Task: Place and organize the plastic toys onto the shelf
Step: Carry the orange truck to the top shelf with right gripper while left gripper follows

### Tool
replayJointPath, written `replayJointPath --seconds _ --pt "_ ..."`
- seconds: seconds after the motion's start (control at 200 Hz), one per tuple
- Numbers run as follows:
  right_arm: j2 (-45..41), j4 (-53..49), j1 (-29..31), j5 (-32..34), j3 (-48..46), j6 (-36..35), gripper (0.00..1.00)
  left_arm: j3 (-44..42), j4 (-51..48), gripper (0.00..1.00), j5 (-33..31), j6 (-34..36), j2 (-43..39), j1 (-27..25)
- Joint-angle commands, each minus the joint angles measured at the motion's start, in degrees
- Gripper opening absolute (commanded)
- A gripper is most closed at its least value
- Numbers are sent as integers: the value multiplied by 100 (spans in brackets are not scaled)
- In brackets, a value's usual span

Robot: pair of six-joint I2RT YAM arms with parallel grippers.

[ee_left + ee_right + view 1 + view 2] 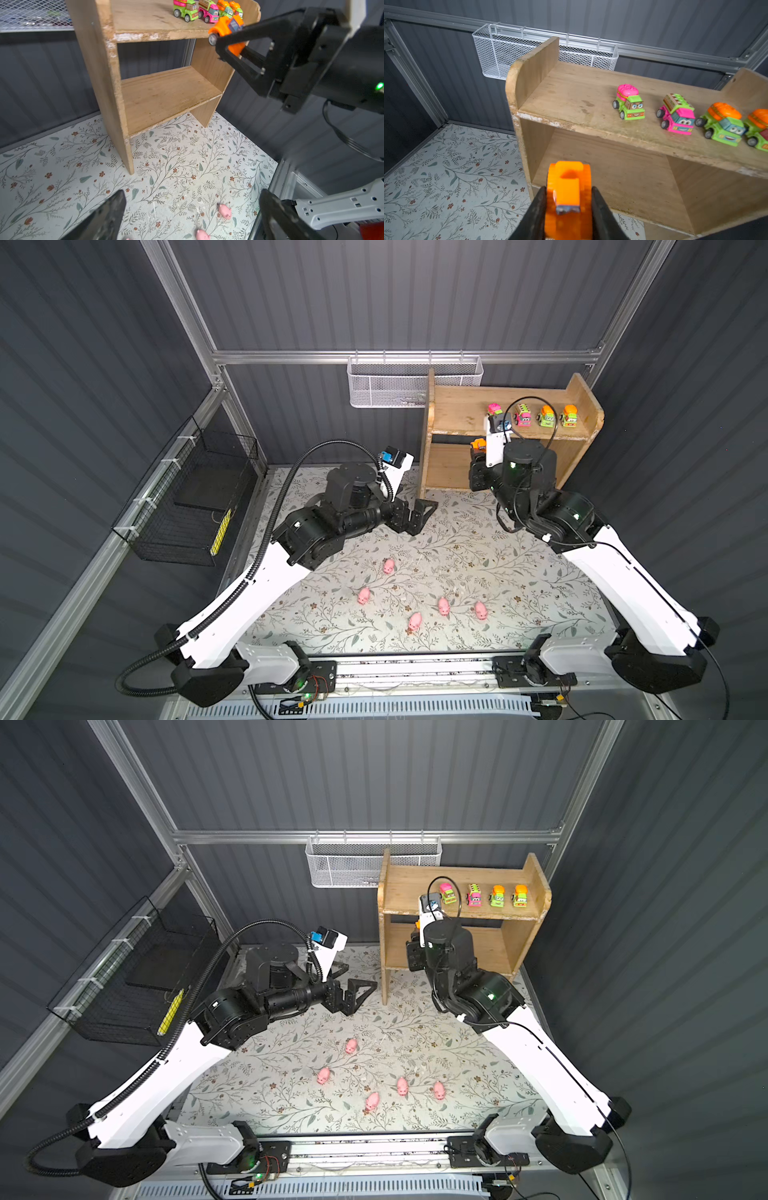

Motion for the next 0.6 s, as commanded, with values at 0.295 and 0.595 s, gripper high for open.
replayJointPath --seconds 0.295,0.595 --pt "1769 -754 -617 -654 2691 -160 33 1842 -834 100 -167 745 983 -67" --pt "2983 -1191 -1104 -953 4291 121 33 2656 -1148 100 -49 938 1386 -67"
